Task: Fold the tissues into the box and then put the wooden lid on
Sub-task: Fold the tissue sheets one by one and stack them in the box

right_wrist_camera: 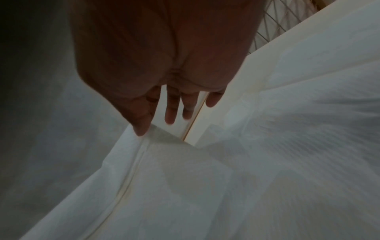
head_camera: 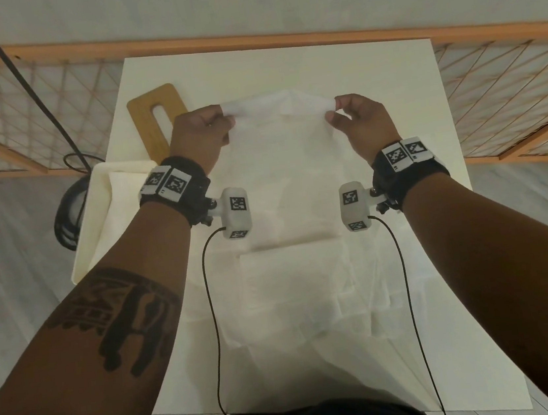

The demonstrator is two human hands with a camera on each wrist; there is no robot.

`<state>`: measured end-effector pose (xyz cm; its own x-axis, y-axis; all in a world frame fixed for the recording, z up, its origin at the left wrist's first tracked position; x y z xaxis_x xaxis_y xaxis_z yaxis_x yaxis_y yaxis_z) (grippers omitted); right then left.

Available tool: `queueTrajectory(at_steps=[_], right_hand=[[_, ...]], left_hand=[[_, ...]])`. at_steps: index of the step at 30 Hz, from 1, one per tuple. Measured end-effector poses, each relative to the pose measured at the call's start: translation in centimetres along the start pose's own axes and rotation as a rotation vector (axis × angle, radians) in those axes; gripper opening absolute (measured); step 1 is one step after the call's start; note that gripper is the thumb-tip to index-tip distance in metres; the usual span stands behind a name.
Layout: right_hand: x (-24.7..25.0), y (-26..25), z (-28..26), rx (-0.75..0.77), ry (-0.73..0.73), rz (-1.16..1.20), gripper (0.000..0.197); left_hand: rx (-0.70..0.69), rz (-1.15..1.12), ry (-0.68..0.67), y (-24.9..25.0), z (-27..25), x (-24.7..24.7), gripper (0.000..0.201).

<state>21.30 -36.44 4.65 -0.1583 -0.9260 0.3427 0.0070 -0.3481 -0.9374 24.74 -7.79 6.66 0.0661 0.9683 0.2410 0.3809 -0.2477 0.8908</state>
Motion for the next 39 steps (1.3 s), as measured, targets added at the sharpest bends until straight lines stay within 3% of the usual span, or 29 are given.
queueTrajectory(at_steps=[3,7,14,17,21,24,28,30,32,35,37,39], right_hand=[[0.8,-1.1,-0.3,-0.033,-0.033,0.120,0.009],[1.1,-2.4,-2.1,-0.127,-0.198,0.303,0.006],[2.3,-2.5,-4.9,-0.082,-0.238,0.374,0.023],[2.6,-3.2,-6.1,-0.015,-0.254,0.307,0.018],[2.7,-3.7,-7.1,-0.060,-0.311,0.226,0.042],[2.4,-3.8,-7.6,-0.133,-0.324,0.328,0.044],[2.1,-3.9,-8.4,-0.228,-0.278,0.469,0.033],[1.9,-3.8,-8.8,-0.190,-0.289,0.364,0.020],[1.4,-3.3,-9.5,-0.133,-0.304,0.232,0.022],[0.9,-2.7,-11.7,-0.133,-0.256,0.201,0.031],[0.6,-1.6,-13.9,-0.182,-0.247,0.174,0.034],[0.1,0.3,-16.6,-0.237,-0.283,0.113,0.035]], left_hand=[[0.047,-0.243,-0.108,1.0,-0.8,0.3,0.027],[0.117,-0.365,-0.254,0.9,-2.2,0.2,0.022],[0.136,-0.335,-0.288,-1.2,-5.6,0.5,0.026],[0.134,-0.245,-0.306,-1.8,-6.8,0.6,0.024],[0.064,-0.017,-0.327,-1.7,-7.8,0.9,0.040],[0.046,0.033,-0.369,-1.1,-8.5,1.0,0.053],[0.161,-0.164,-0.465,-1.3,-9.1,1.1,0.045],[0.246,-0.287,-0.542,-2.1,-9.4,1.2,0.040],[0.303,-0.370,-0.597,-2.8,-10.0,1.1,0.039],[0.314,-0.303,-0.490,-4.8,-10.8,0.5,0.020],[0.212,-0.072,-0.351,-7.0,-11.3,0.4,0.008],[0.111,0.223,-0.276,-9.6,-12.2,0.2,0.016]])
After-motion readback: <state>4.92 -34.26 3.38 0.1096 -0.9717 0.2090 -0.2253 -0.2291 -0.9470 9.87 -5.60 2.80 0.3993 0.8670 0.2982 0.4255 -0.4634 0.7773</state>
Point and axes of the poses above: each hand's wrist, its own z-axis towards the middle knuckle, its own x-axis out of the back of the hand, y = z × x, the point moved 4 cm from there along z, towards the middle knuckle, and after that the axes turned 13 degrees about x, right-handed, at the moved point
